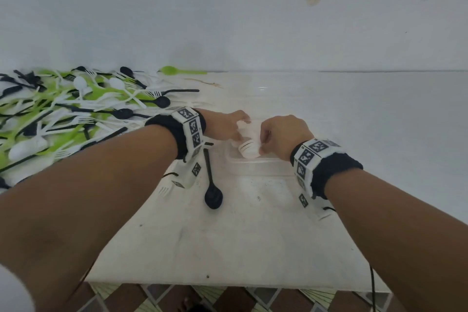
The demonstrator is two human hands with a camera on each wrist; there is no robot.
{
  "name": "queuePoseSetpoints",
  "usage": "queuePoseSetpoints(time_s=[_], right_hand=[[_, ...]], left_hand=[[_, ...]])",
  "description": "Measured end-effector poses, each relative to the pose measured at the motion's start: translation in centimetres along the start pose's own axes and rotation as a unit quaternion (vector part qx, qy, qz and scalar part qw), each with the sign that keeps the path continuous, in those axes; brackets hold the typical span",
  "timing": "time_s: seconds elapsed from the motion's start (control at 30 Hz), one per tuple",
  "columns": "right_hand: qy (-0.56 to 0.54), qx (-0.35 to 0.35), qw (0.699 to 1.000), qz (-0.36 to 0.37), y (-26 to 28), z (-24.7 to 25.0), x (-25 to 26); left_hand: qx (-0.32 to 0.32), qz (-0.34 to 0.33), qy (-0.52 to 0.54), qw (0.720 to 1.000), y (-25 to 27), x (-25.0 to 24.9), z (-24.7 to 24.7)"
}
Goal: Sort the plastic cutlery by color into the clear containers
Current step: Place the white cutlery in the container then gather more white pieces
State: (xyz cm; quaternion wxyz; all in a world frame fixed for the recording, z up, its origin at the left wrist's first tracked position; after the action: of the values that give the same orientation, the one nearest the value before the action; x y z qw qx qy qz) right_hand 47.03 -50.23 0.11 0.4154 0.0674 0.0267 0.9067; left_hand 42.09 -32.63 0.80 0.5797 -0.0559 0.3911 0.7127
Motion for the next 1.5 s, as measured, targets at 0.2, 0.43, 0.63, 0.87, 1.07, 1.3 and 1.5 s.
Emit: queuePoseSetpoints(time_s=[0.2,0.43,0.63,0.87,1.07,1.3,1.5], right_hand=[[-0.029,0.009,0.999,0.012,-0.4,-0.3,0.3],[-0.039,0.017,0.999,0.013,-1.7,-0.4,1.5],[-0.053,0.036,0.998,0.002,-1.0,0.1,1.0],[-0.133,-0.049,0.99,0.013,-1.3,2.2,1.5],[-0.197,-0.024,0.975,0.095,-3.0,4.8,8.0],[-0.157,0.09,0.971,0.157,-4.7,4.4,17.0],[-0.11,0.122,0.965,0.205,-6.1,2.6,25.0]], left_hand=[[0.0,-0.015,0.064,0.998,-0.4,1.1,0.7],[-0.01,-0.014,0.065,0.998,-1.2,1.4,0.7],[-0.037,-0.021,0.089,0.995,-1.0,0.9,0.5],[-0.22,-0.057,0.188,0.956,2.9,2.8,2.4],[-0.176,0.097,-0.004,0.98,9.6,7.5,5.9],[-0.201,0.177,-0.037,0.963,15.6,13.9,7.2],[-0.235,0.203,-0.031,0.95,20.4,20.3,8.1]])
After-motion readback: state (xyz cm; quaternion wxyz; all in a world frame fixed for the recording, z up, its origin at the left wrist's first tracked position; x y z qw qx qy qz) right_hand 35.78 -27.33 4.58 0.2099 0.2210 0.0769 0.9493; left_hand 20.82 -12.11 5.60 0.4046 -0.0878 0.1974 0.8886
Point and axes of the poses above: each hand's wrist, its own y-axis away from the middle knuckle, its own z-axis out of the back of the hand, x = y × z, the point moved 1 cm from there along -y, towards the middle knuckle, and after that the axes turned 8 degrees about y, right-handed, at the moved point
